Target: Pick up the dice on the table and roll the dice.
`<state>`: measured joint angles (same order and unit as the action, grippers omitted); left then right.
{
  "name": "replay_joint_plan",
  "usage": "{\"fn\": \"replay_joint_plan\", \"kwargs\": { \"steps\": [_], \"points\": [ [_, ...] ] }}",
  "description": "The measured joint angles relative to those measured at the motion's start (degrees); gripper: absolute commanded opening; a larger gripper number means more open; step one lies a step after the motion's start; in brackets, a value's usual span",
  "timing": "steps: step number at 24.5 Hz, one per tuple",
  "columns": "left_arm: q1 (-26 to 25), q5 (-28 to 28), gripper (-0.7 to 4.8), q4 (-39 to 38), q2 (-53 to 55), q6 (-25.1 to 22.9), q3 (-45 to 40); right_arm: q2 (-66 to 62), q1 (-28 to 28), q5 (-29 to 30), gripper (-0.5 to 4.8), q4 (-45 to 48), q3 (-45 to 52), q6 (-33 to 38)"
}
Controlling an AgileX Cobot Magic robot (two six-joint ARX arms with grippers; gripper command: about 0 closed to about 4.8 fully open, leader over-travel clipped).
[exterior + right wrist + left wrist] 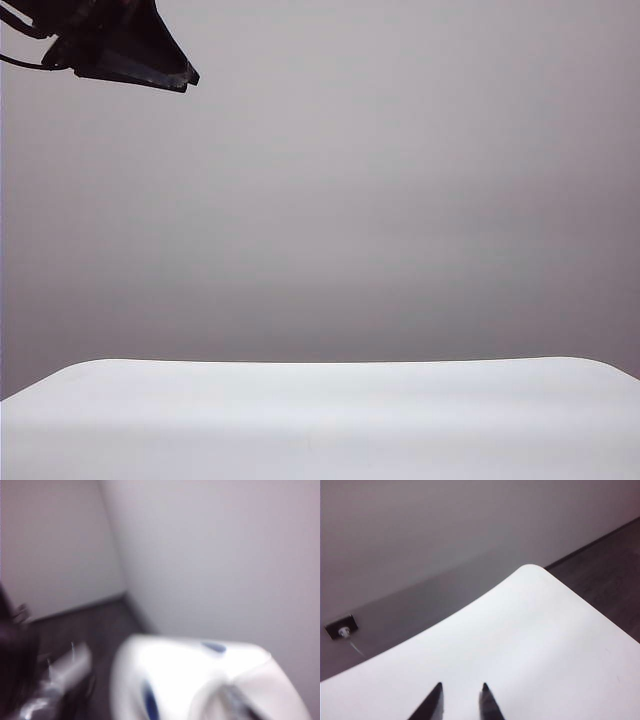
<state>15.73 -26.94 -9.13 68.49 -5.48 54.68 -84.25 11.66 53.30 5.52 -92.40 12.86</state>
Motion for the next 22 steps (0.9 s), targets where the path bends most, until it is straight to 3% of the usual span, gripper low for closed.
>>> {"fn": "replay_joint_plan", "kwargs": {
  "steps": [2, 5, 8, 18, 22],
  "points": [
    [0.04, -0.31, 0.94, 1.20, -0.20, 0.15, 0.04, 0.70, -1.60, -0.26, 4.79, 1.01, -9.64, -2.86],
    [0.04, -2.25, 0.94, 1.20, -0.39, 1.46, 0.26, 0.33, -3.43, 0.70, 4.79, -6.14, -13.29, -3.08],
    [0.04, -2.45, 0.94, 1.40, -1.27, 1.68, 0.31, 0.31, -4.44, 1.88, 4.79, -15.87, -13.35, -3.30],
    [0.00, -2.43, 0.93, 0.09, -1.60, 1.51, 0.28, 0.57, -5.81, 1.90, 4.79, -26.03, -13.35, -4.20],
    [0.04, -1.38, 0.84, -1.97, -4.00, -1.88, 0.31, 0.57, -6.80, 1.99, 4.79, -33.55, -13.35, -6.43]
  ]
}}
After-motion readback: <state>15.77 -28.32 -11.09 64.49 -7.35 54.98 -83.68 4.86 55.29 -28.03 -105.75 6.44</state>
